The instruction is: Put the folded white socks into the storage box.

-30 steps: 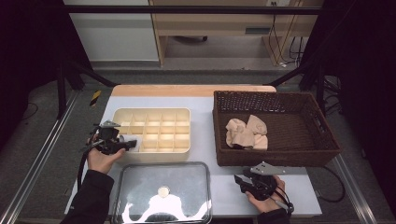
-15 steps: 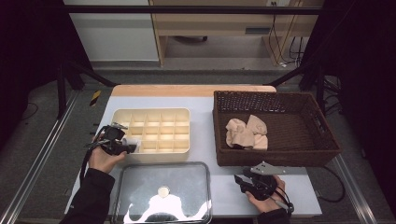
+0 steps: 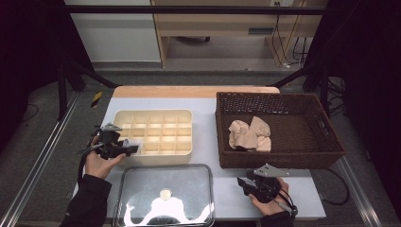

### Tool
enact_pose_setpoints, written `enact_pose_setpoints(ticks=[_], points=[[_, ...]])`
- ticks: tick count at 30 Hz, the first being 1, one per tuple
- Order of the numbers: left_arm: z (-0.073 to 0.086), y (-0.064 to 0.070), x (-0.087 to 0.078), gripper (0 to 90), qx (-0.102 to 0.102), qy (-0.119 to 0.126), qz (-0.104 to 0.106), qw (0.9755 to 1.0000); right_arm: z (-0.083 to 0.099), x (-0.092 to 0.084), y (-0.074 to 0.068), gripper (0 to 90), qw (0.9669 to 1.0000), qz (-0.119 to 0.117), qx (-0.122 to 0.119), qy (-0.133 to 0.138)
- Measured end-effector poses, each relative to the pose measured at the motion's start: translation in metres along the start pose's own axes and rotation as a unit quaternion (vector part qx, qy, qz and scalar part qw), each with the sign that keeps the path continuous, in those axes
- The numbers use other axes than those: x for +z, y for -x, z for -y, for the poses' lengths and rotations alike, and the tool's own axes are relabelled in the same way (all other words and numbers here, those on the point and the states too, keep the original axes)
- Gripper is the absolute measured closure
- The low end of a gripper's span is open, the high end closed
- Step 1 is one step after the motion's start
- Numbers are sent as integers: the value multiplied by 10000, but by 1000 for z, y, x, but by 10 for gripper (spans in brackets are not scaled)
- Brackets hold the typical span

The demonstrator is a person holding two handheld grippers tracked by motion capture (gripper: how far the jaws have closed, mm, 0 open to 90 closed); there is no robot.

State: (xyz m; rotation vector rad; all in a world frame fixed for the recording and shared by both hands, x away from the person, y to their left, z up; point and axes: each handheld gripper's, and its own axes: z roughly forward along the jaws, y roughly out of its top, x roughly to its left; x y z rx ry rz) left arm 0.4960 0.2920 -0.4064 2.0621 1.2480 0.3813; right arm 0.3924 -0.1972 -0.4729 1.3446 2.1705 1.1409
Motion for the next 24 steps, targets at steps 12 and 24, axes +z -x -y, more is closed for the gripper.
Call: enact_pose_setpoints(ticks=[12, 24], points=[[7, 0, 9, 701, 45, 80, -72, 9999, 0, 1, -1, 558, 10000, 5, -52, -16], [-3, 2, 28, 703, 27, -659, -22, 9978, 0, 3, -2, 560, 10000, -24, -72, -48]])
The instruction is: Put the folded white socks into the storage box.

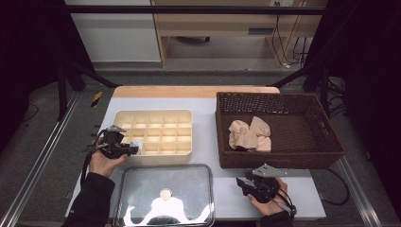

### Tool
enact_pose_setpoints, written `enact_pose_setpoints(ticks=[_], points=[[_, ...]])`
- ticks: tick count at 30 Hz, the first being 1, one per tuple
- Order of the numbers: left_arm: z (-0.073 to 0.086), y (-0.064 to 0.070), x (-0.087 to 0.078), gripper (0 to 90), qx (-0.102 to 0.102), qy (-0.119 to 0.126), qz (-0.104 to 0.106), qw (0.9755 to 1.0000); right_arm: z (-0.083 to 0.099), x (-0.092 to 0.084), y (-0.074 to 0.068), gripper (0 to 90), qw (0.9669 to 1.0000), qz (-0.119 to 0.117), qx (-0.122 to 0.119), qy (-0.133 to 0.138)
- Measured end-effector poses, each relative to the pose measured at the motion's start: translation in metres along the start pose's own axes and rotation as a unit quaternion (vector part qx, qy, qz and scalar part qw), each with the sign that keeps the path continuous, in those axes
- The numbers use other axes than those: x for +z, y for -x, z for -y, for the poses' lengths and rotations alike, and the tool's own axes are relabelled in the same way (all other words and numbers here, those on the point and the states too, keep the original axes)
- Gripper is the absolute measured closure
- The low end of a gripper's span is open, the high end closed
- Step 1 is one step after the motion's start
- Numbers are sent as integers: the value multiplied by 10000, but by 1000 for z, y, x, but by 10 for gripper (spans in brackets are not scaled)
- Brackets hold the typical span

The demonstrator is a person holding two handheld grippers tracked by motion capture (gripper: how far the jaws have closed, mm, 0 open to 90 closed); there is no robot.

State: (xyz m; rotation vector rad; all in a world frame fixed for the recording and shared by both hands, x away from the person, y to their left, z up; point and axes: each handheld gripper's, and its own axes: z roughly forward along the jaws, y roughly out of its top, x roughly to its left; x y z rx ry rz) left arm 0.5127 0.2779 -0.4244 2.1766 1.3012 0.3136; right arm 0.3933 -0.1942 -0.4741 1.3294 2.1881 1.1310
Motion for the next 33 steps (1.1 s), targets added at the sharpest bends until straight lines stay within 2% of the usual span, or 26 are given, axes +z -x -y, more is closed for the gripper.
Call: enact_pose_setpoints(ticks=[3, 8, 10, 11, 12, 16, 18, 20, 23, 24, 29, 33], points=[[-5, 5, 3, 704, 119, -261, -168, 9994, 0, 0, -1, 560, 10000, -13, -11, -4], [-3, 3, 2, 698, 55, -156, -89, 9998, 0, 0, -1, 560, 10000, -24, -26, 3], [-2, 1, 0, 670, 16, -95, -22, 10000, 0, 0, -1, 559, 10000, -20, -31, 3], [1, -2, -3, 645, -94, 110, 142, 9998, 0, -1, -2, 558, 10000, -28, -8, 2], [3, -3, -5, 606, -82, 227, 206, 9995, 0, -1, -1, 557, 10000, -26, -19, 13], [8, -1, -24, 534, 8, 638, 95, 9979, 0, -1, 0, 557, 10000, -23, 15, 12], [12, -2, -32, 564, 9, 778, 9, 9970, 0, -1, 0, 557, 10000, -16, 6, 14], [13, -3, -33, 616, -3, 792, -32, 9969, 0, -1, -1, 558, 10000, -20, 2, 19], [20, -8, -29, 722, -83, 763, 158, 9969, 0, 0, -1, 559, 10000, -19, -6, 7], [20, -8, -29, 767, -83, 763, 158, 9969, 0, 0, 0, 560, 10000, -12, -7, 3], [19, -7, -16, 839, -20, 541, 91, 9985, 0, -1, -1, 560, 10000, -14, -18, 14], [16, -2, -11, 856, 137, 394, -94, 9991, -1, -1, -1, 562, 10000, -14, -46, 26]])
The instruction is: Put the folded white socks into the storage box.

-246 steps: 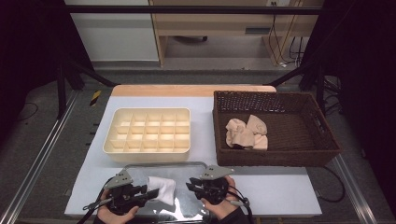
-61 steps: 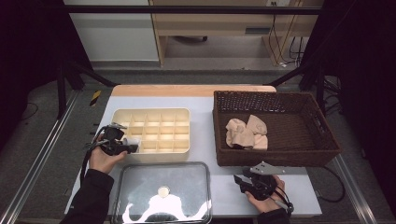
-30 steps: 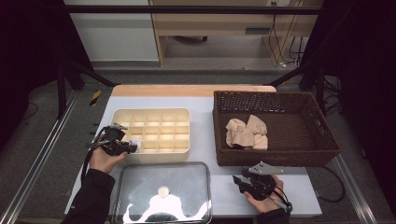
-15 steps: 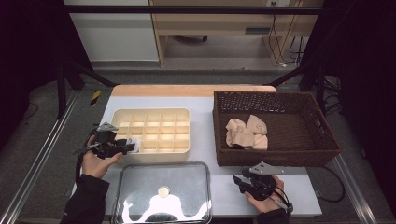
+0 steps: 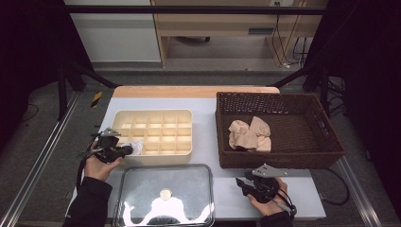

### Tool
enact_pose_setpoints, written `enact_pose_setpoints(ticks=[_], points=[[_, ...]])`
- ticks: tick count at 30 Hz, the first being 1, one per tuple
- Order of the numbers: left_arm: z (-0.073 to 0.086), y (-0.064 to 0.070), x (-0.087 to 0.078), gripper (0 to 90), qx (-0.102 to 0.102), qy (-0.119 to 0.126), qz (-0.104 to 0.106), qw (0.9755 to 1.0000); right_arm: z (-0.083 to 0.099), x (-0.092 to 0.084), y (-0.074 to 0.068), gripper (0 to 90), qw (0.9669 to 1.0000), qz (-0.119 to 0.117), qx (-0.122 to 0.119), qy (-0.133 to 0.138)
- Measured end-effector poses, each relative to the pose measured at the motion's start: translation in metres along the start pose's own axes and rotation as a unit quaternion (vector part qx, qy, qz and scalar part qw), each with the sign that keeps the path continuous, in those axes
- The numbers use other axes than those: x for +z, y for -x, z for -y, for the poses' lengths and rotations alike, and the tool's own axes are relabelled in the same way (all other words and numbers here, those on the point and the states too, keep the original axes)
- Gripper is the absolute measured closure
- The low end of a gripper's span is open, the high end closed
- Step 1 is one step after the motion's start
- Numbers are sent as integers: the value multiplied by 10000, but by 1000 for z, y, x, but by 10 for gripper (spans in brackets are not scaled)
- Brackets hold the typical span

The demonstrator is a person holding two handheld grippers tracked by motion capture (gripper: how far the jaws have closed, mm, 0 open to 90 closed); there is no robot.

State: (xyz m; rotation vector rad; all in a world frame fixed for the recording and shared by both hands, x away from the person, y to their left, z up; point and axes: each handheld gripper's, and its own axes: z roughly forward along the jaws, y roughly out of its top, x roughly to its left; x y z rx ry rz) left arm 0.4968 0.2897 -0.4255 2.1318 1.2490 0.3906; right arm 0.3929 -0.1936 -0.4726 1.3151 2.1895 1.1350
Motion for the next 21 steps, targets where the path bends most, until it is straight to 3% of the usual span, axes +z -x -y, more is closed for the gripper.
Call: enact_pose_setpoints(ticks=[6, 11, 12, 13, 15, 17, 19, 20, 21], points=[[-3, 1, 5, 859, 38, -109, -54, 9999, -1, 2, -1, 563, 10000, -4, 9, -23], [-2, -1, 2, 838, 11, -24, 24, 10000, -2, 2, -2, 563, 10000, -23, -12, -25], [-1, -3, -3, 816, -51, 124, 138, 9998, -2, 2, -2, 562, 10000, -31, 0, -16], [-1, -3, -3, 767, -51, 124, 138, 9998, -2, 2, -2, 562, 10000, -31, 0, -16], [0, -3, -17, 636, -18, 485, 25, 9988, -2, 1, -2, 560, 10000, -54, 8, 24], [2, -5, -29, 595, -70, 737, 39, 9972, -2, 0, -2, 557, 10000, -64, 37, 38], [3, -6, -35, 569, -117, 827, 72, 9965, -2, 0, -2, 557, 10000, -71, 38, 48], [5, -8, -43, 542, -188, 1000, 109, 9947, -2, 0, -2, 556, 10000, -63, 8, 72], [5, -8, -43, 523, -188, 1000, 109, 9947, -2, 0, -2, 556, 10000, -63, 8, 72]])
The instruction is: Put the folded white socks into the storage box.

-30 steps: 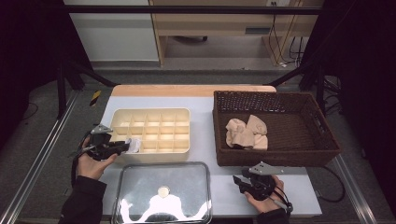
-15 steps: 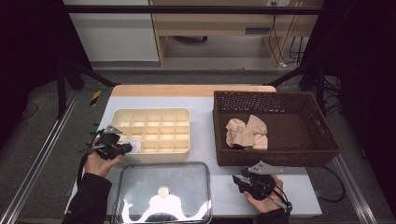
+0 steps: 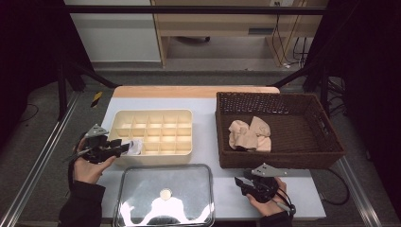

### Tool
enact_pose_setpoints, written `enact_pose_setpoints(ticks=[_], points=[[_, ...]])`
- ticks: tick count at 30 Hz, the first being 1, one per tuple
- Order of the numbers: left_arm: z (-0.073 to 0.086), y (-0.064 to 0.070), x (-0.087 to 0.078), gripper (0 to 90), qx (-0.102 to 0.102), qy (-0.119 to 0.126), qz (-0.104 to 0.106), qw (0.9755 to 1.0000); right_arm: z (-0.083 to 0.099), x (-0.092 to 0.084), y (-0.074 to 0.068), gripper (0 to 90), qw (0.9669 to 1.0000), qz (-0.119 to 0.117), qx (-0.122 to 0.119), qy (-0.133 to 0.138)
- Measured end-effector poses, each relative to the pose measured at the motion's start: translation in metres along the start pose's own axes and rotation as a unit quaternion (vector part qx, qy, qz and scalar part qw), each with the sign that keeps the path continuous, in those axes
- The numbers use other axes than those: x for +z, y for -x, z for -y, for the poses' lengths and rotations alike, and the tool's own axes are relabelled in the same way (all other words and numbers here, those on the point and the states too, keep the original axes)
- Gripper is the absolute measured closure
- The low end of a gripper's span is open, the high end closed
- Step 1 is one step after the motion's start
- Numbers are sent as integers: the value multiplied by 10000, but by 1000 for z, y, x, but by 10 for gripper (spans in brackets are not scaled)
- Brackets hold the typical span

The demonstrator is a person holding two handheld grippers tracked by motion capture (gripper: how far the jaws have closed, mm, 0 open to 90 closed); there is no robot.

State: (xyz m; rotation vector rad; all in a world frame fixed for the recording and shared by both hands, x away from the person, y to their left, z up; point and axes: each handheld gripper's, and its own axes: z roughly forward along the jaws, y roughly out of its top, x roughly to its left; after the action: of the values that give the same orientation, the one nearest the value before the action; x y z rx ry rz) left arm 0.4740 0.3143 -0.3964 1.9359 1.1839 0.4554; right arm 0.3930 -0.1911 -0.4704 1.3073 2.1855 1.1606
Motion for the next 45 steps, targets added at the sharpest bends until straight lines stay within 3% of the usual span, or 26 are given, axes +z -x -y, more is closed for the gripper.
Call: enact_pose_setpoints(ticks=[10, 12, 17, 21, 25, 26, 28, 30, 35, 38, 45], points=[[17, 8, -25, 341, -106, 249, -130, 9996, -1, -3, 0, 555, 9999, -29, 35, 105], [19, 9, -27, 349, -130, 303, -145, 9993, -1, -3, -1, 556, 9999, -25, 20, 129], [35, 24, -34, 384, 129, 466, -415, 9980, -2, -5, -2, 551, 9998, -10, -11, 201], [47, 31, -34, 393, 327, 592, -319, 9972, -3, -7, -2, 546, 9997, -16, -14, 256], [56, 36, -32, 393, 339, 648, -184, 9972, -4, -9, -2, 533, 9995, 11, -53, 314], [63, 37, -30, 393, 381, 730, -65, 9966, -5, -11, -2, 528, 9993, 54, -60, 353], [69, 40, -28, 392, 430, 668, -31, 9968, -5, -14, -2, 518, 9991, 100, -34, 409], [74, 42, -26, 400, 316, 586, 59, 9978, -6, -16, -1, 507, 9989, 145, -38, 452], [86, 49, -20, 406, 337, 487, 82, 9982, -8, -20, 1, 471, 9981, 315, -13, 535], [93, 52, -16, 391, 308, 411, 109, 9986, -7, -21, 1, 476, 9981, 296, 25, 540], [101, 53, -15, 311, 79, 493, 232, 9985, -9, -26, 1, 468, 9976, 298, -5, 619]])
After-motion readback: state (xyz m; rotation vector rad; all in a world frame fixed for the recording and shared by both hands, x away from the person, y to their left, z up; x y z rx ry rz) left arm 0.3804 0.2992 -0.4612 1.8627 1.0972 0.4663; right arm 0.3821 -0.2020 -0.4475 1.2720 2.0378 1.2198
